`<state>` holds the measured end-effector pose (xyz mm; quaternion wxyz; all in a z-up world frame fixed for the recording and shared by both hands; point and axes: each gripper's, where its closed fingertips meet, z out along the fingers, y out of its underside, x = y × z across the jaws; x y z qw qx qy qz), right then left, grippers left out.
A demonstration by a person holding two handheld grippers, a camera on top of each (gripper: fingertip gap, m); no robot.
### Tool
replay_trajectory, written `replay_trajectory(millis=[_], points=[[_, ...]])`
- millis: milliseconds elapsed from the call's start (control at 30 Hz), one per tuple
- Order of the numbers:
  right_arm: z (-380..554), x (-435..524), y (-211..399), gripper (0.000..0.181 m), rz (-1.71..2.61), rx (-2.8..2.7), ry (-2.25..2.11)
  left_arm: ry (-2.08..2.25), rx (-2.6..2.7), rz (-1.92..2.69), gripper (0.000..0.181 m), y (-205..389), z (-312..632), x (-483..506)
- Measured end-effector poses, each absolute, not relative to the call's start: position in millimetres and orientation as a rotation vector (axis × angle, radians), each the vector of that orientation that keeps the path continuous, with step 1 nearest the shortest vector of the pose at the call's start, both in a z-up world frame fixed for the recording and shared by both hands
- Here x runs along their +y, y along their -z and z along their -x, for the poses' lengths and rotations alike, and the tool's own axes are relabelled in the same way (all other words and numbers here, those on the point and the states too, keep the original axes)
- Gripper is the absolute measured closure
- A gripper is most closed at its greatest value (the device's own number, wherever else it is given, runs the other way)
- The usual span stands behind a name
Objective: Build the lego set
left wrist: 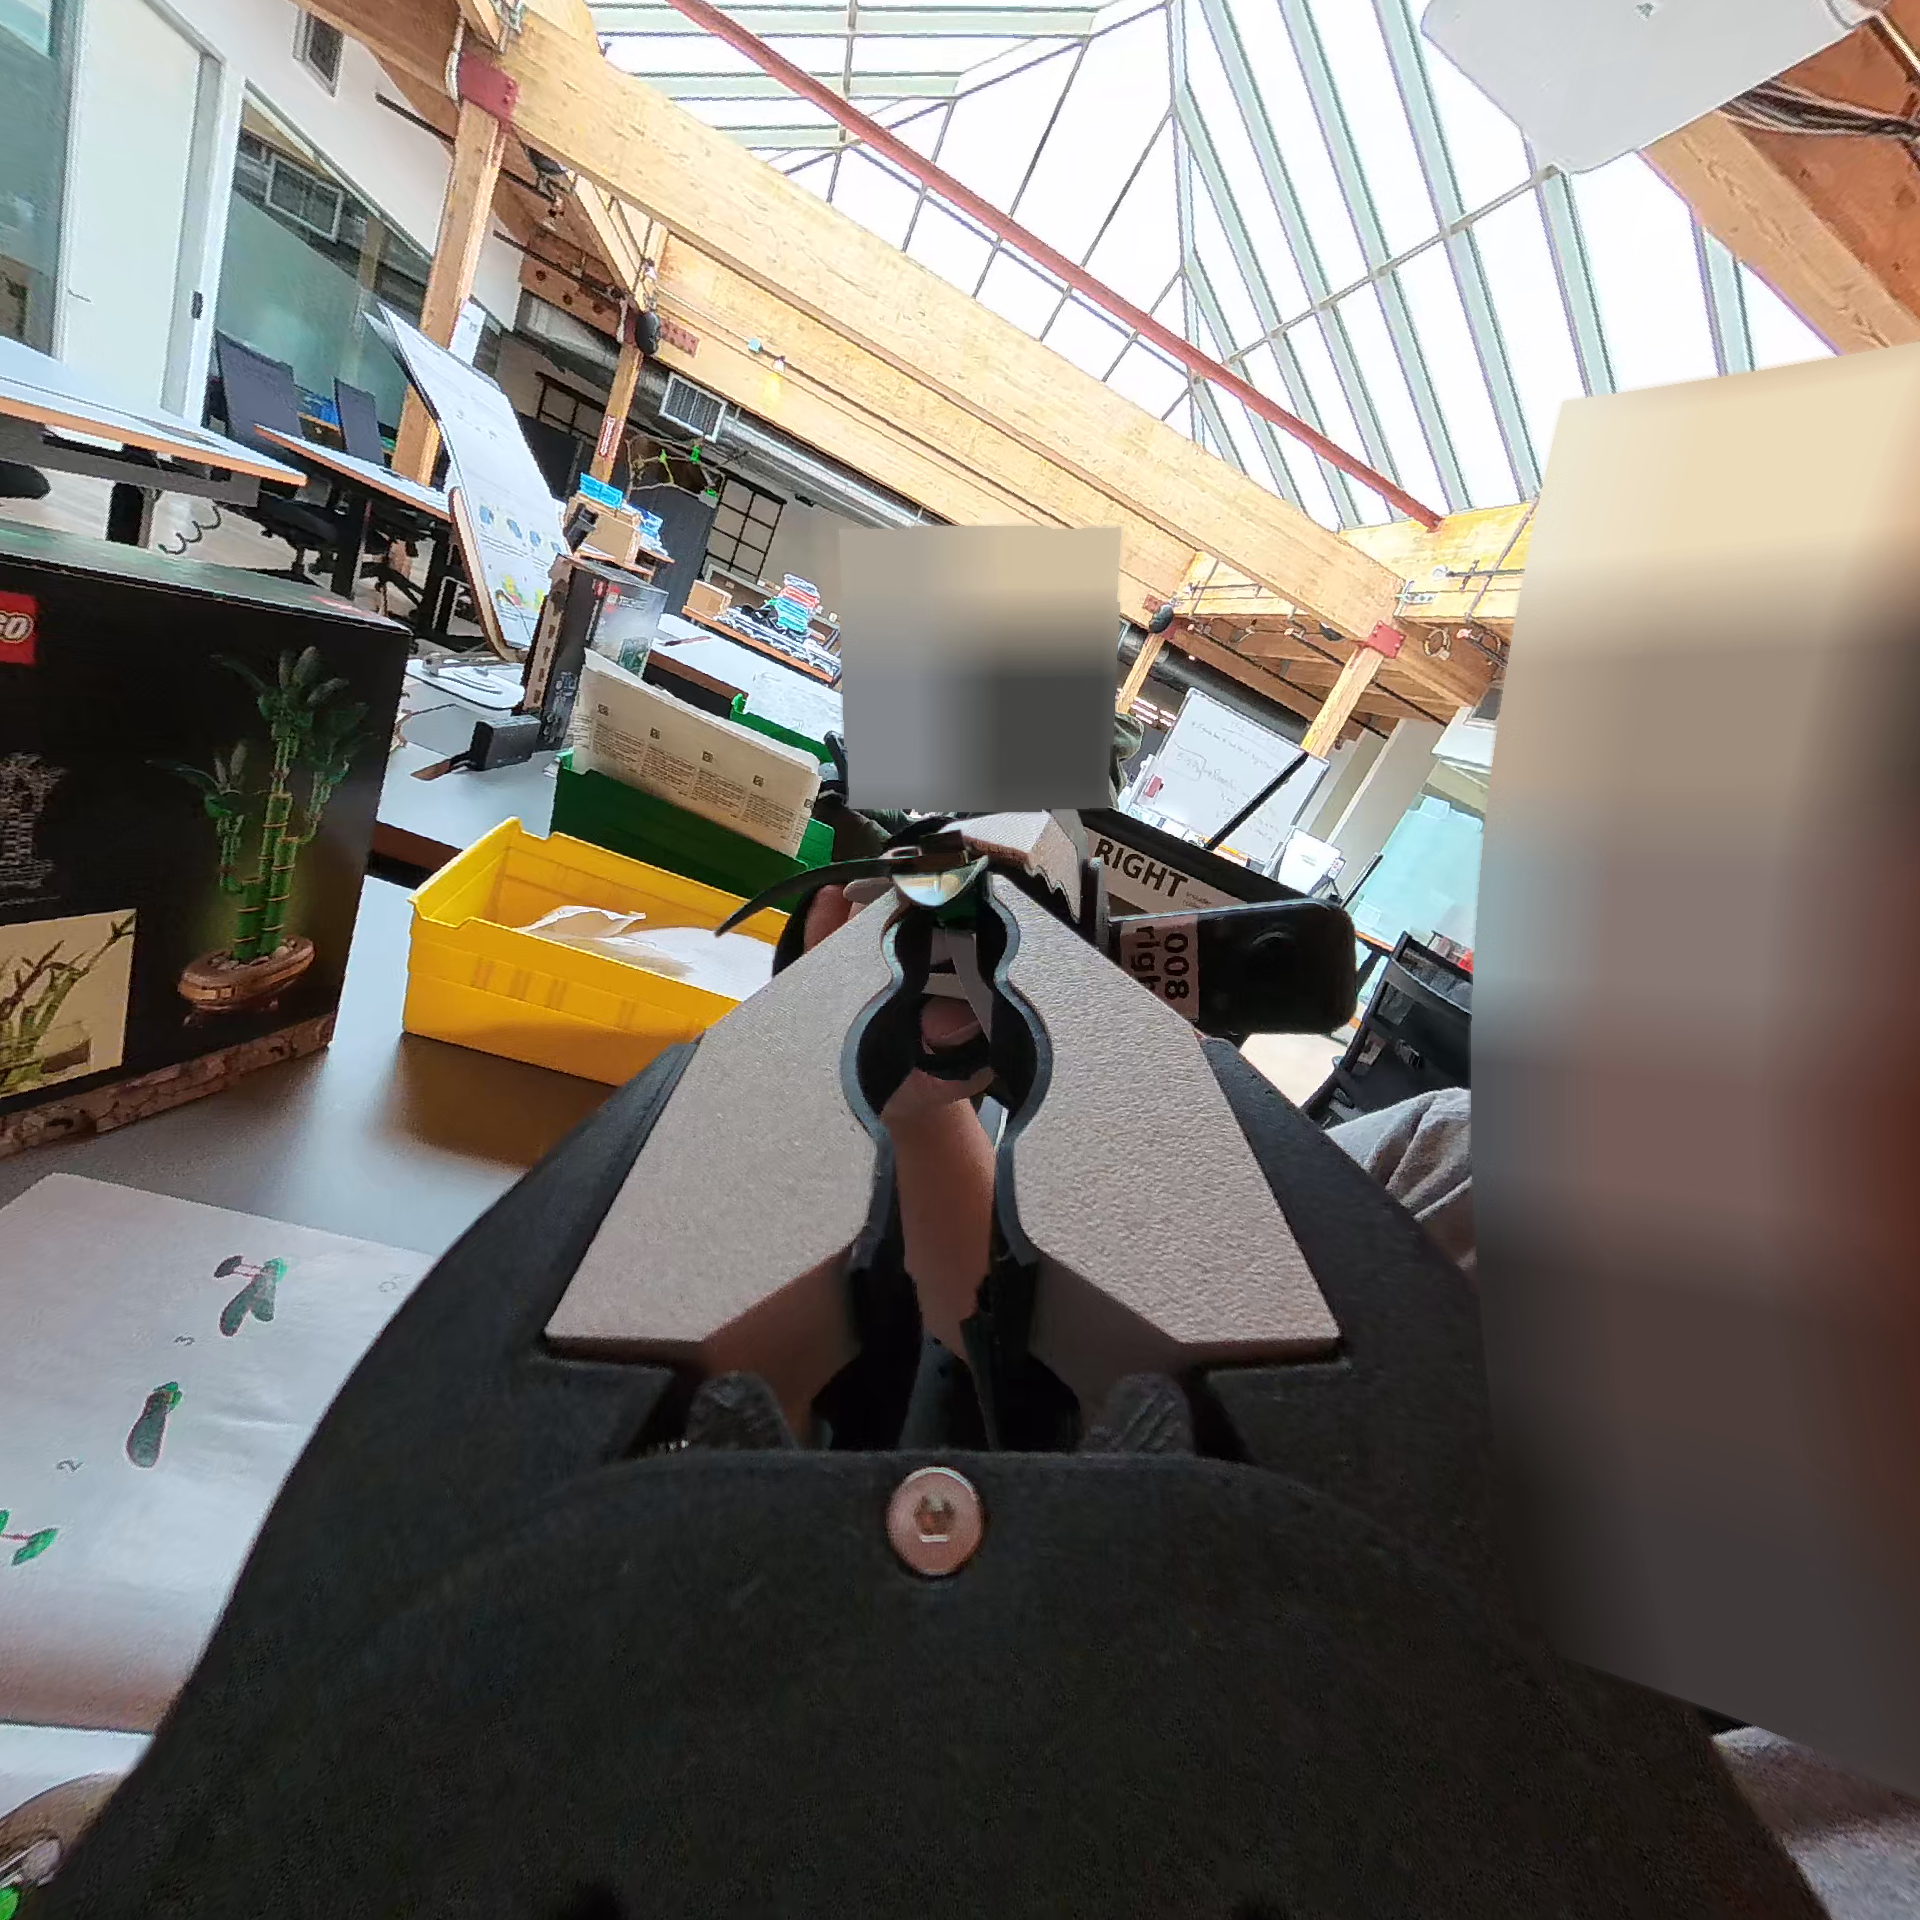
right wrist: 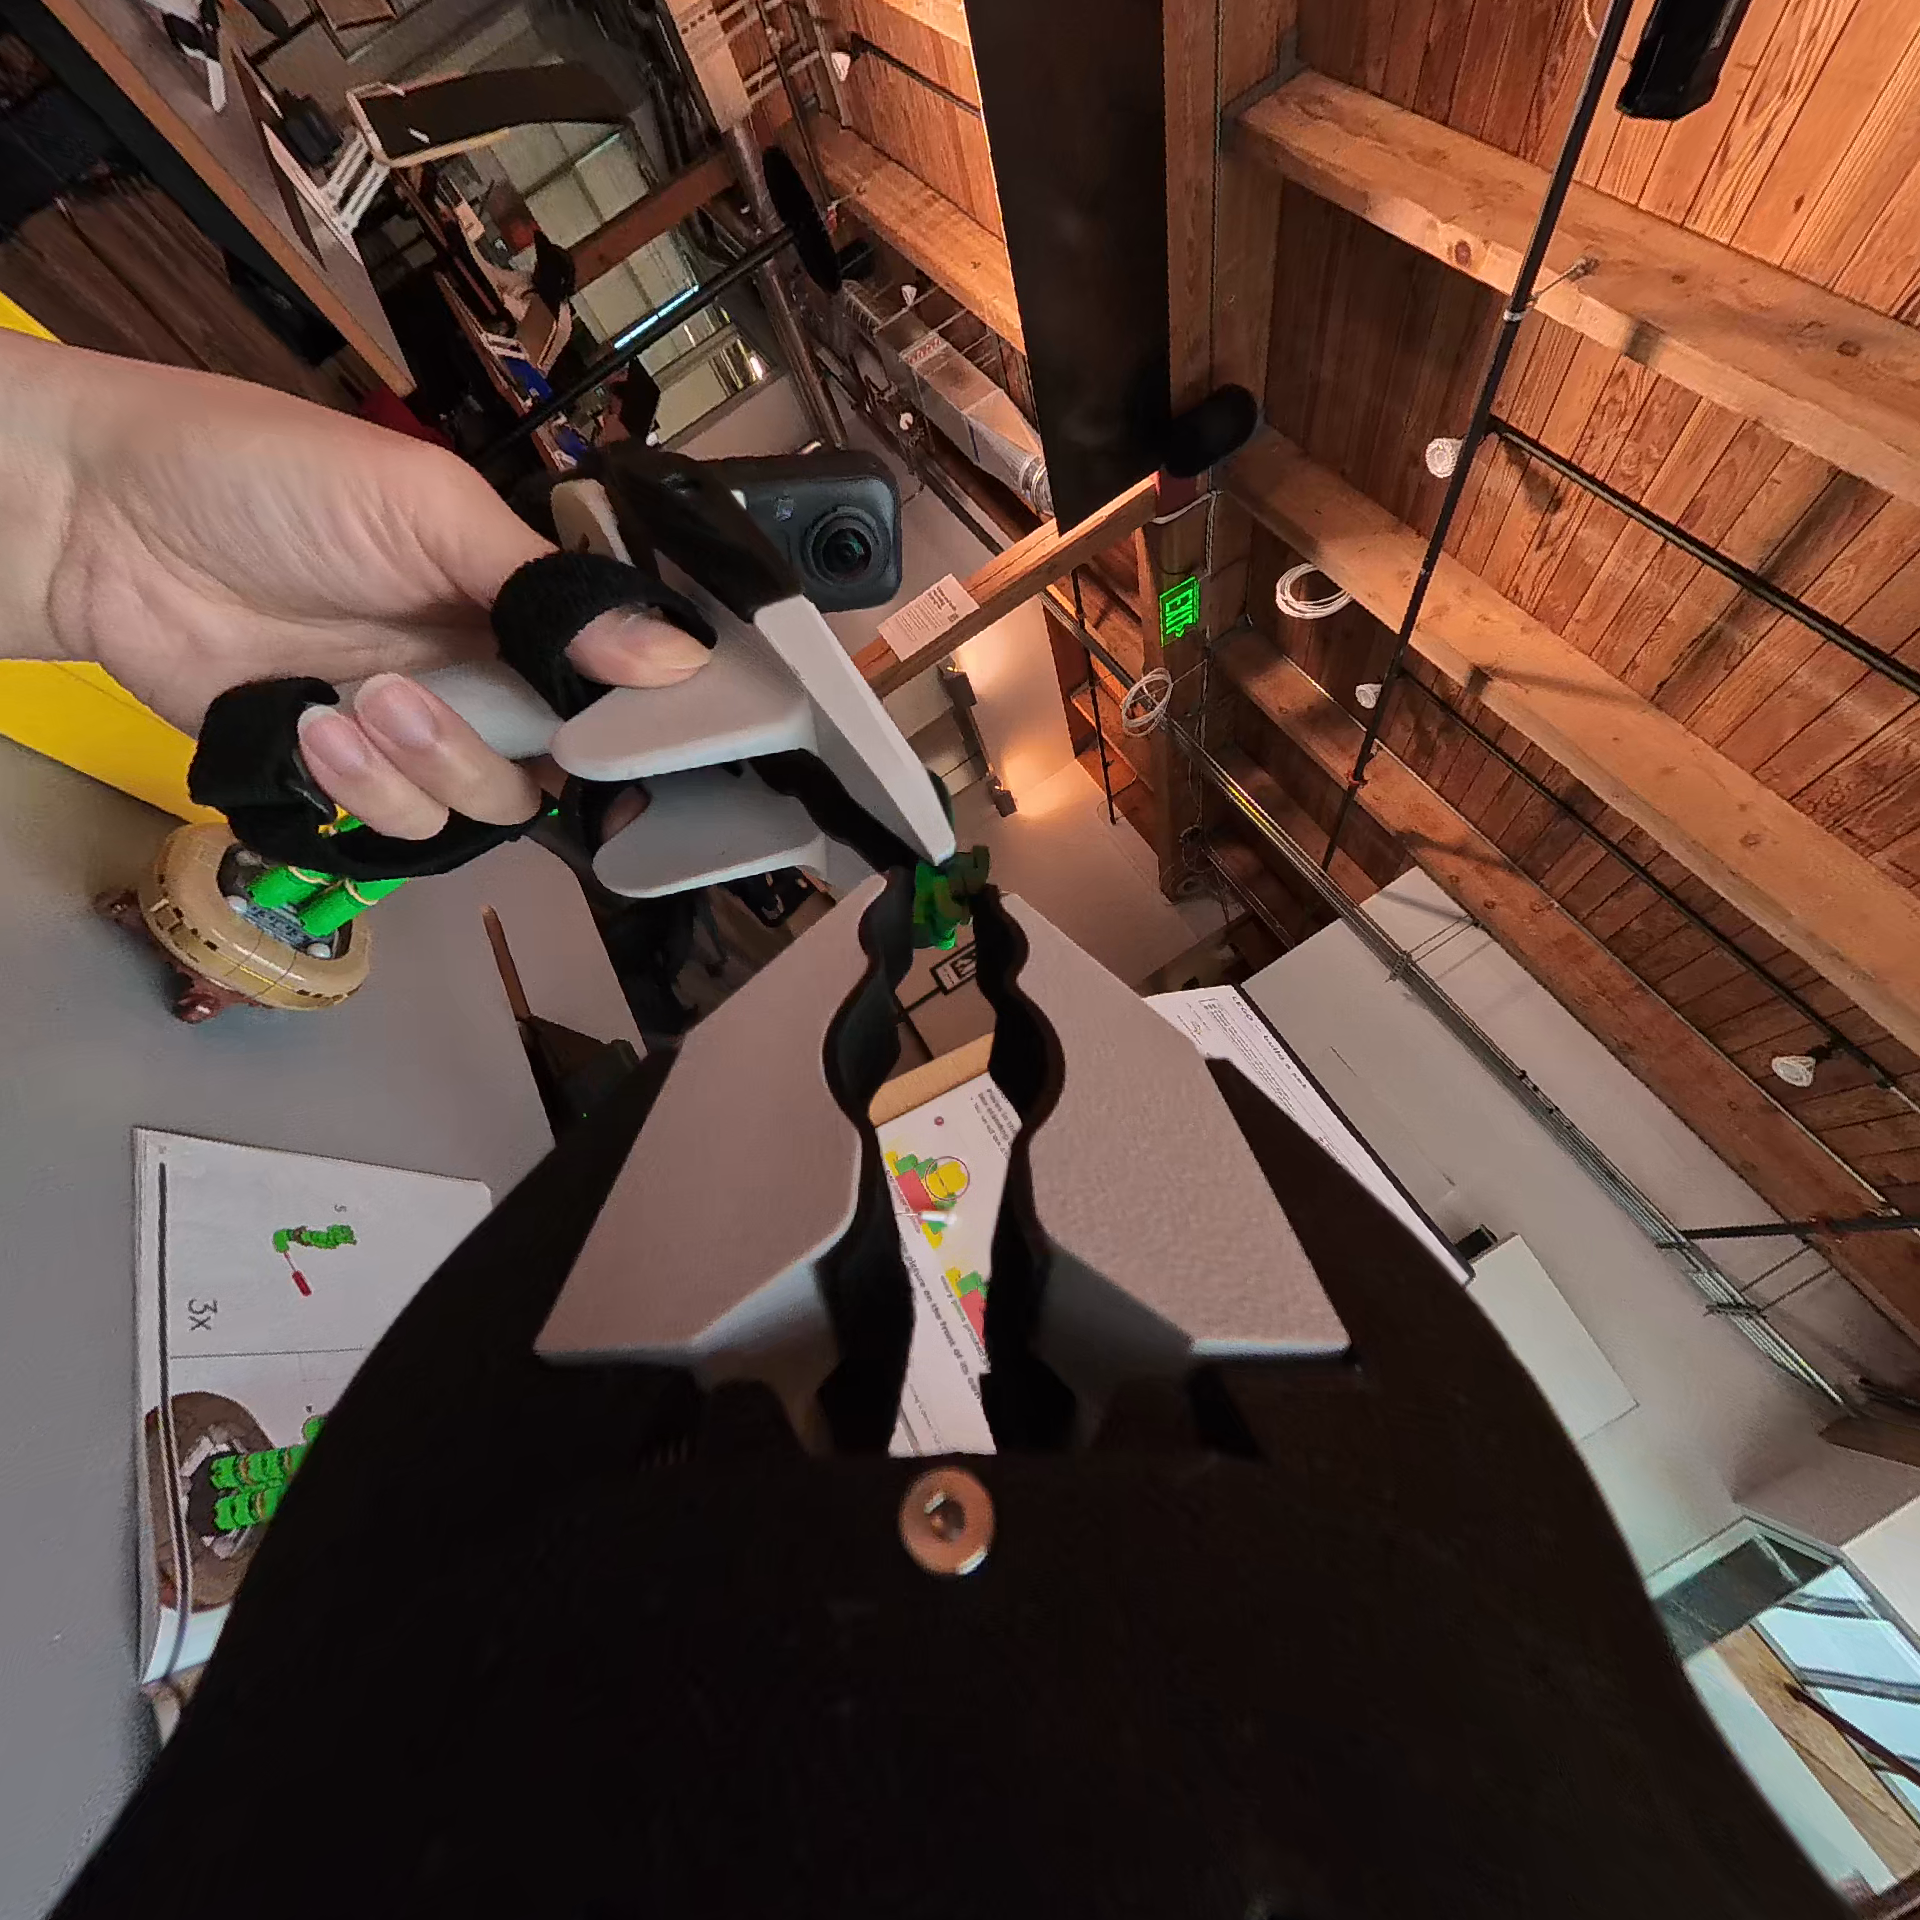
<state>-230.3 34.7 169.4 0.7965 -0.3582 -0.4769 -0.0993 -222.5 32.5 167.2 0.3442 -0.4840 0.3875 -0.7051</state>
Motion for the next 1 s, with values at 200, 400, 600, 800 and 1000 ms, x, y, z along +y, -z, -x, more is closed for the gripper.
replay_trajectory(millis=[200,400,600,800,1000], points=[[230.9,33.6,-170.1,0.172,0.758,-1.018,0.220,1.824,1.010,1.254,0.176,-168.1,222.9,31.3],[235.7,29.6,-174.2,0.170,0.675,-1.012,0.223,1.773,1.038,1.241,0.176,-171.1,226.8,27.5],[237.8,31.7,-173.5,0.170,0.679,-1.029,0.223,1.670,1.049,1.259,0.175,-170.1,228.3,29.3],[235.0,29.6,-175.2,0.171,0.714,-1.025,0.193,1.697,1.048,1.246,0.175,-171.5,226.1,26.2],[234.8,32.2,-174.3,0.172,0.730,-1.019,0.206,1.692,1.040,1.252,0.176,-171.1,225.9,28.0]])
